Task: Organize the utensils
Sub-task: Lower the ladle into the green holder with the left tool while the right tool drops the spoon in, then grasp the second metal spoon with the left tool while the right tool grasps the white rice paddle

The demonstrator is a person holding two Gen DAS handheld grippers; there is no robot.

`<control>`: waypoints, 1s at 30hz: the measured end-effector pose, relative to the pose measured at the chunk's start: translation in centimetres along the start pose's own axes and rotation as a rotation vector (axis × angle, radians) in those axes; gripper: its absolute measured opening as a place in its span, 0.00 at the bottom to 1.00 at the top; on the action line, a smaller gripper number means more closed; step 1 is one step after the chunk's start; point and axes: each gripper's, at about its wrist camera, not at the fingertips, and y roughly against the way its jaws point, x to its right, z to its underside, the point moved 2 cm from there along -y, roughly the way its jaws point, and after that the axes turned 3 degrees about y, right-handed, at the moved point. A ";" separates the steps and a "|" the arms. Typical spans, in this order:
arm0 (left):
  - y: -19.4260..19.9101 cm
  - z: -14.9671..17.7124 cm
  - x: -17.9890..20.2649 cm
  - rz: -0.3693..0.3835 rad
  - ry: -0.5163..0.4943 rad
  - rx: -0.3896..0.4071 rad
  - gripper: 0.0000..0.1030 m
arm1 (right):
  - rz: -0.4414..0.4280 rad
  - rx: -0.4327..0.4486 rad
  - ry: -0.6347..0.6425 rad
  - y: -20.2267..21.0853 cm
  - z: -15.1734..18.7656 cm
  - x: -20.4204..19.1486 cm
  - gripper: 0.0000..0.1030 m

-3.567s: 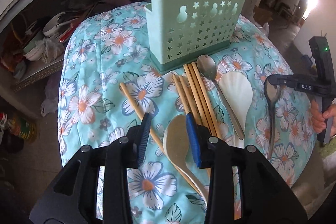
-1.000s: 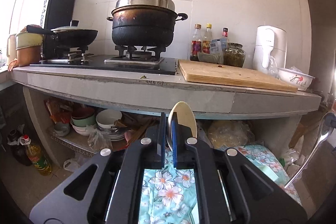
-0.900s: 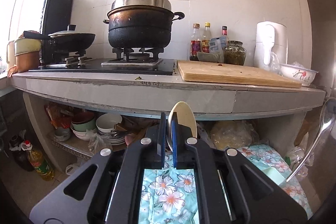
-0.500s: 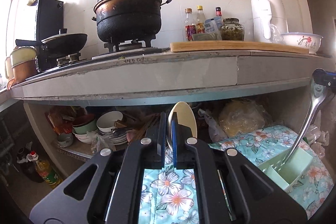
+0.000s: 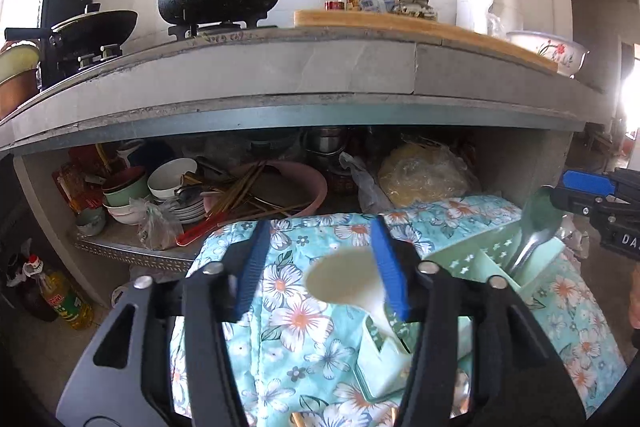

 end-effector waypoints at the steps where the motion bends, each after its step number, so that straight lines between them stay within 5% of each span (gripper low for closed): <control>1: 0.7 0.1 -0.1 0.009 0.006 0.001 0.58 | -0.018 0.011 -0.032 0.8 0.3 0.4 0.42; 7: 4.8 1.3 -0.5 0.079 0.025 -0.022 0.63 | -0.181 -0.003 -0.253 5.1 4.3 2.4 0.44; 11: 6.8 3.9 -0.3 0.159 0.042 -0.101 0.66 | -0.346 -0.172 -0.397 3.6 10.3 1.3 0.44; 16: 7.4 8.5 0.5 0.232 0.078 -0.252 0.66 | -0.425 -0.374 -0.511 -0.1 17.6 -2.0 0.43; 26: 7.7 16.9 3.5 0.416 0.162 -0.522 0.48 | -0.446 -0.420 -0.645 -1.5 21.5 -3.5 0.31; 30: 7.3 18.2 5.1 0.409 0.136 -0.564 0.38 | -0.444 -0.434 -0.648 -2.0 21.3 -3.9 0.25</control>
